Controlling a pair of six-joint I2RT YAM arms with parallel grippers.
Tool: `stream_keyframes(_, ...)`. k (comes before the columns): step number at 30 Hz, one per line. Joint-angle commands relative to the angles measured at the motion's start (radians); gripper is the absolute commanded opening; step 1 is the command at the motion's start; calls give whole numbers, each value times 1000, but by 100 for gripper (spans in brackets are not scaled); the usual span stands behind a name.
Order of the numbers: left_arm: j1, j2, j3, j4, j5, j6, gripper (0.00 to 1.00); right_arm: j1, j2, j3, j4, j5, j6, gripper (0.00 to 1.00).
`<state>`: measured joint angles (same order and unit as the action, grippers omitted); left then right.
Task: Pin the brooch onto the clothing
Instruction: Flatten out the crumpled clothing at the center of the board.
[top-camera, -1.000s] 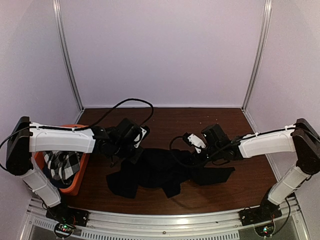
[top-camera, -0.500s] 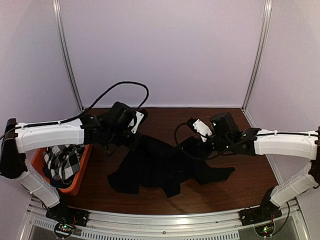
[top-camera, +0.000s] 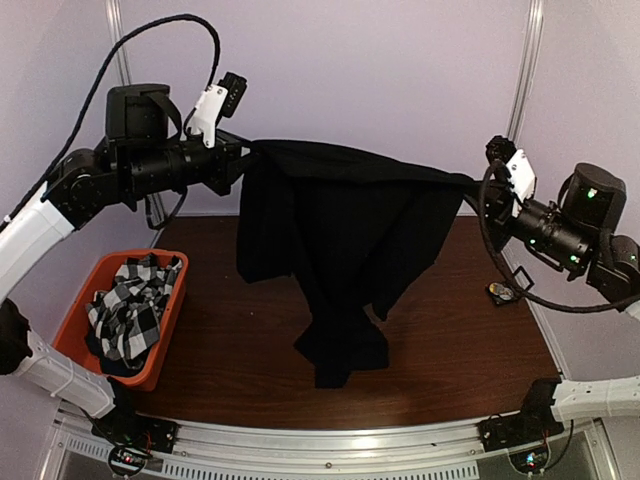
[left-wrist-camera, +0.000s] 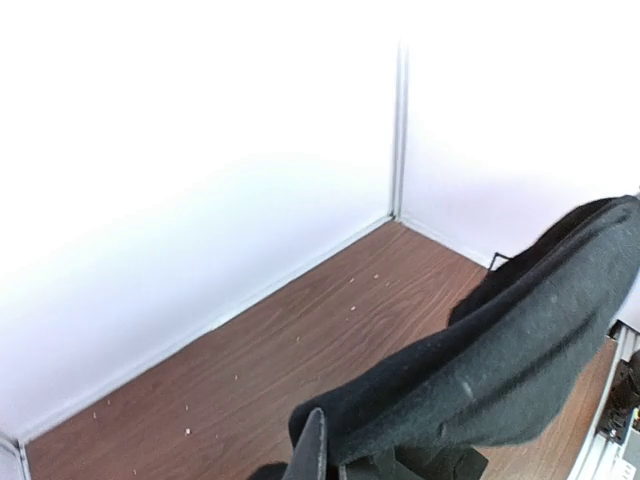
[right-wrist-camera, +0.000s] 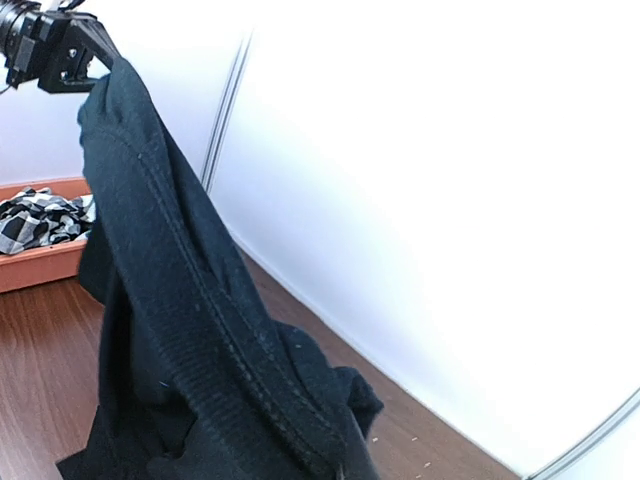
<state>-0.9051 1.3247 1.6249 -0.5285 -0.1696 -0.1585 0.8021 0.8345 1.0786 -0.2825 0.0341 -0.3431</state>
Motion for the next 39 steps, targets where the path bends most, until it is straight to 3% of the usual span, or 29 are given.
stream_keyframes(1,6,-58,98,-30,76,112,0,0,-87,53,-42,5,-97,0)
stream_keyframes(9,-67,-82,250,-53,315,219,0,0,-179,127,17,-237,-88,0)
stream_keyframes(14,-173,-21,410,-104,351,290,0,0,-171,181,73,-371,-49,0)
stream_keyframes(20,-190,-15,473,-112,353,306,0,0,-150,222,140,-414,8,0)
stream_keyframes(23,-189,-22,418,-114,245,298,0,0,-136,216,169,-295,27,0)
stream_keyframes(26,-190,-21,332,-93,-36,260,0,0,-113,189,206,-95,37,0)
stream_keyframes(29,-172,-52,136,21,-292,237,0,0,-31,139,212,111,16,0)
stream_keyframes(35,67,-46,-171,126,-273,33,0,0,169,-66,342,322,29,0)
stream_keyframes(39,116,114,-274,134,-335,-53,0,-4,336,-177,466,458,24,0)
